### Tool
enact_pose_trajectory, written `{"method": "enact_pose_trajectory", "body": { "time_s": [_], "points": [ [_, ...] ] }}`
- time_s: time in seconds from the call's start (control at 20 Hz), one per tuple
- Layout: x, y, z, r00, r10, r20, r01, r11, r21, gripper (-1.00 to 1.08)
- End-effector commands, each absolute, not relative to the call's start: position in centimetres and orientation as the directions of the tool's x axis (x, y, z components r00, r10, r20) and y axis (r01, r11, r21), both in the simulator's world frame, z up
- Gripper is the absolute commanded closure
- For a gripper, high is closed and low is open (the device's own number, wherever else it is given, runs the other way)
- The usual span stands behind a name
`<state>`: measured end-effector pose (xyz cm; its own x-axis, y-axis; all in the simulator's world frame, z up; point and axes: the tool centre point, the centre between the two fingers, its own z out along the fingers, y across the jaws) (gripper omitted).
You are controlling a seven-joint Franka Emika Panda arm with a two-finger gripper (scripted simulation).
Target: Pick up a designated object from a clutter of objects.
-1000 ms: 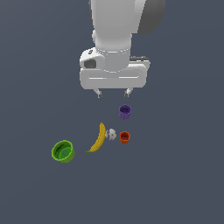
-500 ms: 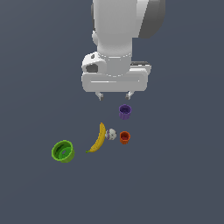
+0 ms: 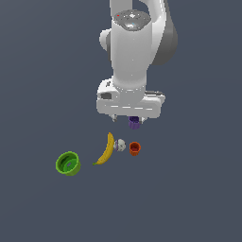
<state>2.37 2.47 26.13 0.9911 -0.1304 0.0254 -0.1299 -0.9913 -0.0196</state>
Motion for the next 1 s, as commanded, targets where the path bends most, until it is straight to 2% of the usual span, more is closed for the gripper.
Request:
{"method": "enact_pose_trajectory", "body": {
  "time_s": [0.0, 0.5, 0.95],
  "points": [
    [2.8, 3.1, 23.9, 0.984, -0.178, 0.02, -0.178, -0.984, -0.02, -0.92],
    [3.6, 5.5, 14.5, 0.927, -0.374, 0.004, -0.374, -0.927, -0.011, -0.92],
    [3.2, 6.6, 9.7, 0.884, -0.467, 0.0, -0.467, -0.884, -0.002, -0.92]
  ]
}}
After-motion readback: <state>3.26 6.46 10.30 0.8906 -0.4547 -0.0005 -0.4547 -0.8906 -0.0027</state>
